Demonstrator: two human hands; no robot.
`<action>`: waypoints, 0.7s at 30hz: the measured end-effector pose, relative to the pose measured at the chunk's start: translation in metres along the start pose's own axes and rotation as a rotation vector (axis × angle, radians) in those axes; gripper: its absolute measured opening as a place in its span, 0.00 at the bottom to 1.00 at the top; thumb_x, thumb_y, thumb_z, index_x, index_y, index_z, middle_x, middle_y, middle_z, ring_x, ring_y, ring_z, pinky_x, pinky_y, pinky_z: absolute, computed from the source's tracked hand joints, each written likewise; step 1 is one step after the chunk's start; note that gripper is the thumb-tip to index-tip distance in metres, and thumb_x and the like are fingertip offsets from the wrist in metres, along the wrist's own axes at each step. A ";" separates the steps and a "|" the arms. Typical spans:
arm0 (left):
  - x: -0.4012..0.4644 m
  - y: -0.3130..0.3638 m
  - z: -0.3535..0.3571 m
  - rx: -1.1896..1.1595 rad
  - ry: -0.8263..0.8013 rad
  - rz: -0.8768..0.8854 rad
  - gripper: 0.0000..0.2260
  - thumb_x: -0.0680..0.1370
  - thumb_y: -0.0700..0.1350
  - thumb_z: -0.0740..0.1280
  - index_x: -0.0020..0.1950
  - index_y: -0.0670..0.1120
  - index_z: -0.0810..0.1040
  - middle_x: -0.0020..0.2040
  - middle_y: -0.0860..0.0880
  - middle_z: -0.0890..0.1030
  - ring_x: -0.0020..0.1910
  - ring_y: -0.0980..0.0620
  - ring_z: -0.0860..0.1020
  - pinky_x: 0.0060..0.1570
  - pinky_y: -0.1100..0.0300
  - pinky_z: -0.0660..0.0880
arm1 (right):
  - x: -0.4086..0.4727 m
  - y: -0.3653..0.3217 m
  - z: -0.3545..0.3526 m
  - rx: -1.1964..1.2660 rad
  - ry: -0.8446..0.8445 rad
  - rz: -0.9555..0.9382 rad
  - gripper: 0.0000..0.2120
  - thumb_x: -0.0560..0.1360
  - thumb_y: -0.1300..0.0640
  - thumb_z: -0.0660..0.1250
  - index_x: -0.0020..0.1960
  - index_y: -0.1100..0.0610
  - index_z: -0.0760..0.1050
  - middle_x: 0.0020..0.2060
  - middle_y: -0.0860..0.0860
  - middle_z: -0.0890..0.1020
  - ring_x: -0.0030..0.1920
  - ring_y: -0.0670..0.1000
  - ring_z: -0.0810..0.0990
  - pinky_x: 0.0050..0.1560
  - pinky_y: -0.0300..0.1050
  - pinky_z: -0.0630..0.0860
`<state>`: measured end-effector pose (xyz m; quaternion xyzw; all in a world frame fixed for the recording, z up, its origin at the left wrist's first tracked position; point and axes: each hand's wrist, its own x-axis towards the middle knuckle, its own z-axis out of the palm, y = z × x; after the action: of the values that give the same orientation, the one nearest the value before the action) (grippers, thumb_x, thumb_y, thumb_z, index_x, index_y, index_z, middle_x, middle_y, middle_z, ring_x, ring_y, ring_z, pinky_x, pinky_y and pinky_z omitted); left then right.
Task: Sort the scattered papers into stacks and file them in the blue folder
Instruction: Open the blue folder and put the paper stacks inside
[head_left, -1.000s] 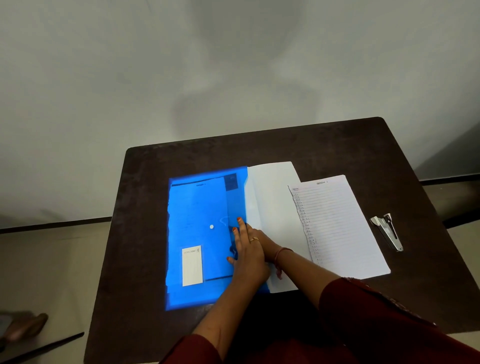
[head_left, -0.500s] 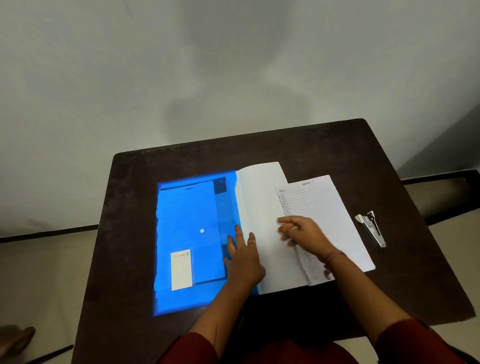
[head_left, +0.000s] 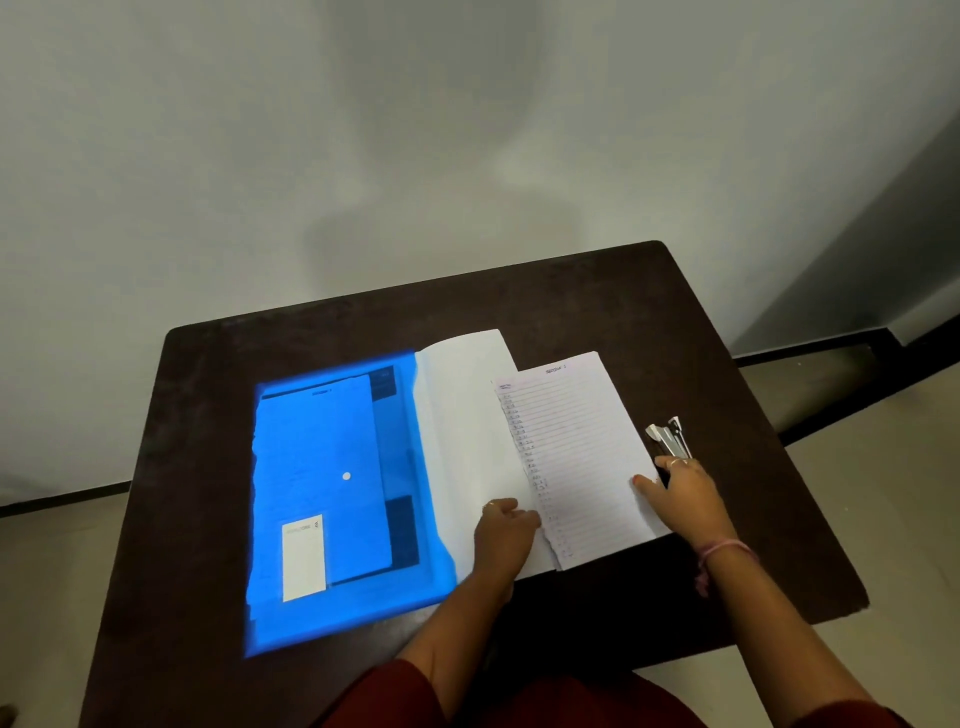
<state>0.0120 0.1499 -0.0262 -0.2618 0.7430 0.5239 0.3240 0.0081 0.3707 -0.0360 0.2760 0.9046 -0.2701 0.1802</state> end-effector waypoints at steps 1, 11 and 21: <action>0.000 0.001 0.002 -0.026 0.020 0.000 0.22 0.74 0.45 0.67 0.66 0.41 0.70 0.61 0.46 0.76 0.57 0.49 0.75 0.60 0.57 0.73 | 0.001 0.001 0.002 -0.013 -0.011 -0.004 0.27 0.76 0.48 0.67 0.69 0.61 0.68 0.66 0.58 0.70 0.62 0.56 0.73 0.62 0.48 0.70; 0.013 0.004 0.029 -0.102 0.023 0.014 0.10 0.65 0.47 0.66 0.26 0.46 0.69 0.34 0.45 0.77 0.36 0.47 0.76 0.38 0.57 0.70 | 0.006 0.011 0.012 -0.035 0.003 -0.069 0.32 0.69 0.47 0.74 0.68 0.59 0.69 0.62 0.57 0.72 0.62 0.57 0.72 0.65 0.48 0.68; 0.007 -0.010 0.041 -0.212 0.031 0.128 0.14 0.72 0.36 0.69 0.55 0.47 0.75 0.51 0.49 0.80 0.50 0.49 0.79 0.51 0.55 0.78 | -0.001 0.016 0.019 0.294 -0.023 -0.101 0.16 0.70 0.50 0.74 0.50 0.59 0.76 0.42 0.49 0.77 0.45 0.49 0.76 0.43 0.40 0.70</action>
<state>0.0230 0.1857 -0.0472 -0.2545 0.7035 0.6150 0.2490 0.0219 0.3699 -0.0569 0.2508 0.8659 -0.4116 0.1341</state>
